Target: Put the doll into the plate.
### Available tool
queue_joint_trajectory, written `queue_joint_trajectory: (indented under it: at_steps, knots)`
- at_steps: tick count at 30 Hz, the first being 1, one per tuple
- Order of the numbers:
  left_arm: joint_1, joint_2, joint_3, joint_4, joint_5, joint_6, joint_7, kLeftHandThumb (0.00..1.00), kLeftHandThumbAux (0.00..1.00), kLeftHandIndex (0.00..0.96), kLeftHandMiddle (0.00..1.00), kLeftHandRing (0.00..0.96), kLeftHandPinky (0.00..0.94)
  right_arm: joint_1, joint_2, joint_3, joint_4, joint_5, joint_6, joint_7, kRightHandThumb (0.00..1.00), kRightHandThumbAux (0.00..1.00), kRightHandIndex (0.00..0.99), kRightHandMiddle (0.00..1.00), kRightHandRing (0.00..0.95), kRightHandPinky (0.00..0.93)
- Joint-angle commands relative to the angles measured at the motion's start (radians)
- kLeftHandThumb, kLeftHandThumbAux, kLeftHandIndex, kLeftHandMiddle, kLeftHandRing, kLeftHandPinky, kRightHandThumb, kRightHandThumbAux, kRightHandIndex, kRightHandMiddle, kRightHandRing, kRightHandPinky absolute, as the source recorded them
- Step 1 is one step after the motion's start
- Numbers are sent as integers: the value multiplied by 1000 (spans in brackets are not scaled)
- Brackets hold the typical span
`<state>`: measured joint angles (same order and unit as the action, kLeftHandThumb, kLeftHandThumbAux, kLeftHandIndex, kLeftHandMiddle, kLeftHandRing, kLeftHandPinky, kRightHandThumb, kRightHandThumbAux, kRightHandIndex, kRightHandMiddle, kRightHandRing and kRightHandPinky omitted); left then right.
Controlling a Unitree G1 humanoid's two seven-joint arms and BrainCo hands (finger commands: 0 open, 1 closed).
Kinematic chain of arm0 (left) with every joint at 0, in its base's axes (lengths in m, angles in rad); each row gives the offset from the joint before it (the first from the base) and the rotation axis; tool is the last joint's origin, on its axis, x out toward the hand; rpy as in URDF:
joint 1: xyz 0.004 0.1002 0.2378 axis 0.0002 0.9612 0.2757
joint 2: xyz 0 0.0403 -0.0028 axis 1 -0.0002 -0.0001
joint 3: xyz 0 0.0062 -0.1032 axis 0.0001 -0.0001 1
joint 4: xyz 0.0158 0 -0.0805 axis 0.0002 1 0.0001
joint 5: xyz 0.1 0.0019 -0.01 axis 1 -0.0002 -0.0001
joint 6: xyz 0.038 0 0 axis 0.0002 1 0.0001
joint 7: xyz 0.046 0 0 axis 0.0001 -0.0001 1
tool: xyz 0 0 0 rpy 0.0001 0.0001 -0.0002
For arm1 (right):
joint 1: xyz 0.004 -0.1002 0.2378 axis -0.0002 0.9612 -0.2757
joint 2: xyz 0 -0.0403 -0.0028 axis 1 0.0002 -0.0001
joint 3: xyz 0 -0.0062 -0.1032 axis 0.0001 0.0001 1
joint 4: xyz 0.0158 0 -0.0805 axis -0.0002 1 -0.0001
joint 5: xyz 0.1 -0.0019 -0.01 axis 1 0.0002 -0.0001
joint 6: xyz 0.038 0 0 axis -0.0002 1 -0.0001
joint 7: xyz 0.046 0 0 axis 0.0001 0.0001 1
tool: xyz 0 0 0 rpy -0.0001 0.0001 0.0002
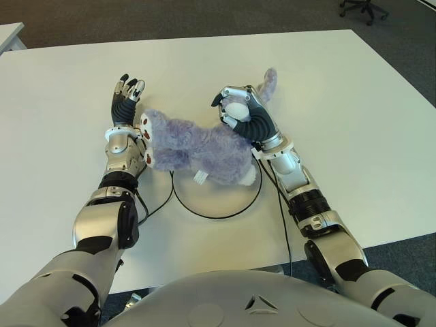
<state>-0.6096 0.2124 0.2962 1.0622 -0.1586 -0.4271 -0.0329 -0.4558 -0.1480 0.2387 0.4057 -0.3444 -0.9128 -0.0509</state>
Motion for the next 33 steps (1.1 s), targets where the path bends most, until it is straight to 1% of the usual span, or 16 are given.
queue_joint_trajectory:
  at_steps: [1,6,12,15,18,19,22,29,33]
  knots:
    - [65,-36,-8,55,5,51,10,0,506,58,141,112,26,29,0,6,-25,10,6,22,710,711,438,889,880,875]
    - [64,-36,-7,56,4,55,12,0,510,59,145,114,25,54,-2,8,-73,14,23,45,710,711,438,884,875,869]
    - [63,-38,-4,56,1,57,14,0,513,64,152,120,33,88,-12,27,-129,67,56,113,710,712,438,873,868,864]
    - [63,-39,-2,55,-1,57,13,0,514,68,160,128,29,99,-17,30,-153,75,73,136,709,713,438,882,874,876]
    - [65,-39,-2,54,-1,56,15,0,513,68,162,130,31,111,-20,29,-174,67,85,144,708,713,437,885,875,878]
    - [65,-39,-3,54,1,56,15,0,507,69,159,132,59,114,-21,28,-179,61,89,145,708,713,437,890,879,881]
    - [67,-39,-7,53,6,53,18,0,502,69,155,134,79,123,-22,25,-193,45,104,145,708,713,437,890,879,881]
    - [71,-41,-8,47,5,52,15,0,507,59,137,117,59,145,-24,29,-226,46,147,154,708,712,438,883,874,874]
    - [73,-42,-7,46,5,50,17,0,509,49,131,112,52,151,-25,35,-225,52,157,163,709,712,438,871,870,869]
